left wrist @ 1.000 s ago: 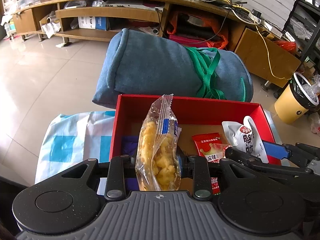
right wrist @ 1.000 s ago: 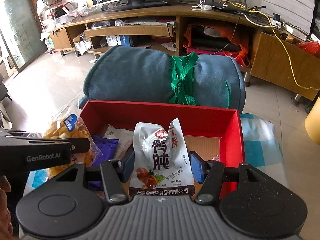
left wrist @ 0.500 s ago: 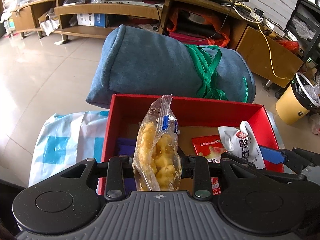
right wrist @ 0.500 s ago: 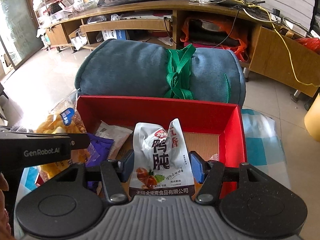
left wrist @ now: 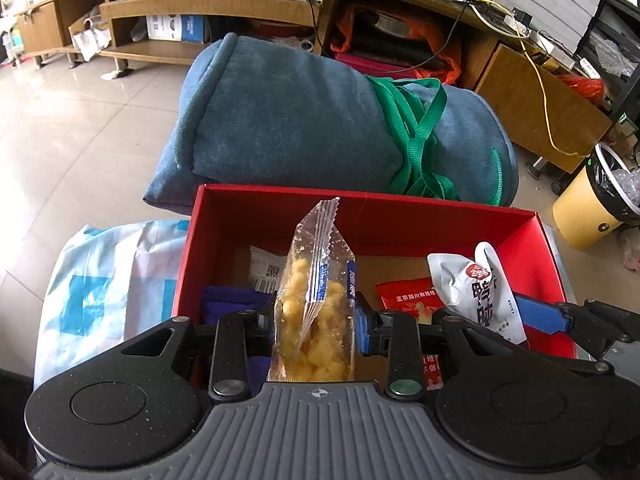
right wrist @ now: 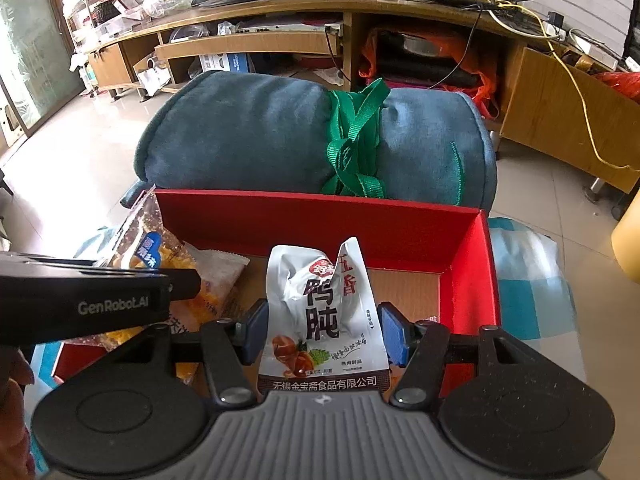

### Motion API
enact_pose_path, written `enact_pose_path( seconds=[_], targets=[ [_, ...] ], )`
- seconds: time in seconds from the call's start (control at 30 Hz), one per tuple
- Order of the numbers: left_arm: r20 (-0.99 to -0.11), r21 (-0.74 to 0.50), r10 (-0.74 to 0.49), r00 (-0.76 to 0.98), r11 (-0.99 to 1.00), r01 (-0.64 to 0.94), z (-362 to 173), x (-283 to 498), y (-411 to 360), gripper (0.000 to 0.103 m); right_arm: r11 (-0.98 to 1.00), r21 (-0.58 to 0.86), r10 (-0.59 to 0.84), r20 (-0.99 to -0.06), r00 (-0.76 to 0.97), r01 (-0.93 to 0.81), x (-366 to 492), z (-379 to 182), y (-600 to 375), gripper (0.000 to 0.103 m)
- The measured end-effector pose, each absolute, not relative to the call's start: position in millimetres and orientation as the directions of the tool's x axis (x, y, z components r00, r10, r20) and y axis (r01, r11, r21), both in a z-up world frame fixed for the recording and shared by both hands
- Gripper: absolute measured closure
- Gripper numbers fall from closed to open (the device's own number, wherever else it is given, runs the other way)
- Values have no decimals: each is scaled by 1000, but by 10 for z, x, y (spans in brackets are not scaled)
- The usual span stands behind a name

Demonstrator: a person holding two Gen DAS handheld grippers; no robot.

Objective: Organize snacks
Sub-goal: 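Lower both packs into the red box and open both tools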

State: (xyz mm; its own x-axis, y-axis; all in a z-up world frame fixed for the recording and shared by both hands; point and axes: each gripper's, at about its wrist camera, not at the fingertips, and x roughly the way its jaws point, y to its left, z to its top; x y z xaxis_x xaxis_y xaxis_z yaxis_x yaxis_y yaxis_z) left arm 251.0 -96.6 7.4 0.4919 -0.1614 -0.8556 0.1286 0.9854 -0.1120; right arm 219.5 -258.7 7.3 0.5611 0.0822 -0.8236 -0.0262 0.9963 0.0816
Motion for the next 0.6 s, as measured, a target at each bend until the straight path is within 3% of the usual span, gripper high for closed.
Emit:
enact_pose_path(
  seconds=[0.4,0.47,0.6],
  targets=[
    [-852,-85,-130,507,990,110,77,2536,-939,47,997,54,75,-830,552,-55,2246,27,-2508,49],
    [-848,-82,-125,516,991,105,109,2516,-931,41,997,52,74,-830,552,-55,2238,36,-2504,46],
    [-841,-76,-120,527,992,104,157,2481,-915,39,997,49,72,-830,554,-57,2212,66,-2486,43]
  ],
)
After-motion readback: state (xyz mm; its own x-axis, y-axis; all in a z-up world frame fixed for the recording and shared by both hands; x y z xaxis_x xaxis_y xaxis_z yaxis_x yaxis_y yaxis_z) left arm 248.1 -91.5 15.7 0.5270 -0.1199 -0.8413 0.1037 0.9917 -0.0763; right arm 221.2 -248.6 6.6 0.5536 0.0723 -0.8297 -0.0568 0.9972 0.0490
